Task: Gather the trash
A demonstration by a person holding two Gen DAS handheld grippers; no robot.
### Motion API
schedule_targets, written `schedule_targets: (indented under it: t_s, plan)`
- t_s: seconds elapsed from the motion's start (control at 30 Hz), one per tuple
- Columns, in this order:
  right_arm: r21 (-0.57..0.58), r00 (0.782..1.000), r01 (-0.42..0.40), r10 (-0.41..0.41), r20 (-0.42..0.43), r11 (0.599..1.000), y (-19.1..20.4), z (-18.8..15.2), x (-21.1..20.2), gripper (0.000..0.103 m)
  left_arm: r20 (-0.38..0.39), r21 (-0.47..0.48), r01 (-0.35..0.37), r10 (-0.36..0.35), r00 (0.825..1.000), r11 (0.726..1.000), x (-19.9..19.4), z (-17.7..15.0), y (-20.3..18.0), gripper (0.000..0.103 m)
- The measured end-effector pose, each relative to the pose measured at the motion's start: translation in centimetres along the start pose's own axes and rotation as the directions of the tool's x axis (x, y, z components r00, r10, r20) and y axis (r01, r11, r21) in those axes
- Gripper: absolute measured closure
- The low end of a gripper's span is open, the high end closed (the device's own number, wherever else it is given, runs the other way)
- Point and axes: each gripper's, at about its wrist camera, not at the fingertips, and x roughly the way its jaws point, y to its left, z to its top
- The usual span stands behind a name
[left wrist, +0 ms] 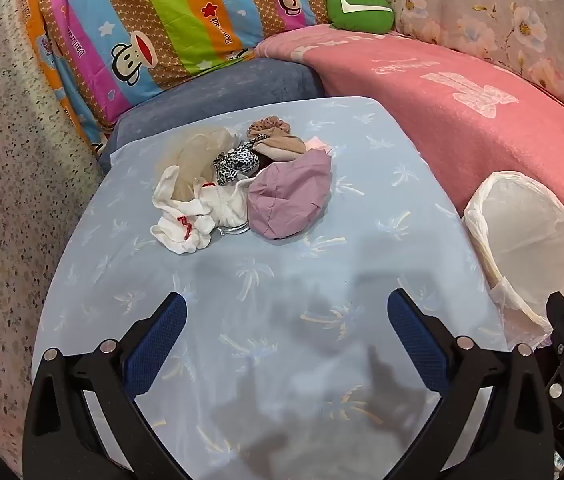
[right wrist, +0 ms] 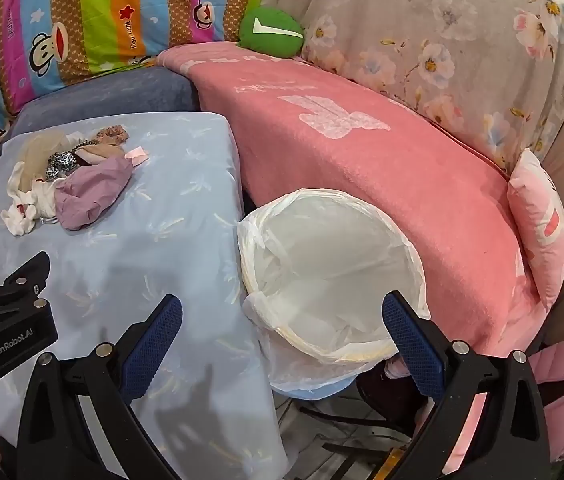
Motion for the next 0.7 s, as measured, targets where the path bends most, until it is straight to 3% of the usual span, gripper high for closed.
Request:
schedule_targets:
  t_s: [0.7]
  plan:
    - [-0.002,1.000,0.020,-0.020,0.014,1.000,-1.0,0.4,-0.8,0.006,0.012,0.002,0.007,-0.007,1.000,1.000,-0.7,0.6,-0.8,0.007]
